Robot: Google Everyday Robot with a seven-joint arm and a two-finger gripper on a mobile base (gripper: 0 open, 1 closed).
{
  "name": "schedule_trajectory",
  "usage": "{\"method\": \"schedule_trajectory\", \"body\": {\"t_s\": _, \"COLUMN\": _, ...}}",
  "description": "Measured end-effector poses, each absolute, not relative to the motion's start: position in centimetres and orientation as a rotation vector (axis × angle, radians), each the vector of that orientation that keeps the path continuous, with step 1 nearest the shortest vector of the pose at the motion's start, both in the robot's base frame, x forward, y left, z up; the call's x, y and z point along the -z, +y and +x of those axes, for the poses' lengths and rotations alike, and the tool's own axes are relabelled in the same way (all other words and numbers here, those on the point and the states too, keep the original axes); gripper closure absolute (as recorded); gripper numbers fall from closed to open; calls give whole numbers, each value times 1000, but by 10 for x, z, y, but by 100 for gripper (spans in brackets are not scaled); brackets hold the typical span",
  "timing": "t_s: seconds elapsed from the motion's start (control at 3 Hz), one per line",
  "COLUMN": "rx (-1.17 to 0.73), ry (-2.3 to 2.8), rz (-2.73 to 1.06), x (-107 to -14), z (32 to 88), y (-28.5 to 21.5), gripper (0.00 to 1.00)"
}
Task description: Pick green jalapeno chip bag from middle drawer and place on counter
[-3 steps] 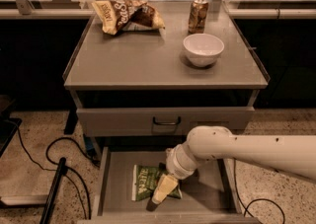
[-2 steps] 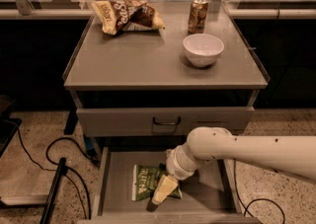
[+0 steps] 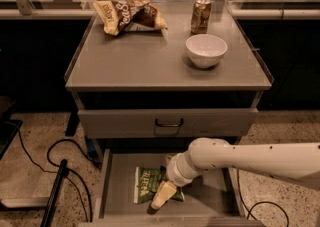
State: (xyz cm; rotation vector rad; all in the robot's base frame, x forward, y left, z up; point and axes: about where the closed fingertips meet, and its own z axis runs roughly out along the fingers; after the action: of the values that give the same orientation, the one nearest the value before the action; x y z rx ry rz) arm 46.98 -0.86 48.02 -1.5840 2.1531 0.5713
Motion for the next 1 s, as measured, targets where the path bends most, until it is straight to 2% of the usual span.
{"method": "schedule_trajectory", "body": {"t_s": 1.0, "rx": -614, "ry": 2107, "rz": -1593, "x": -403, "z": 487, "y": 5, "gripper": 0}}
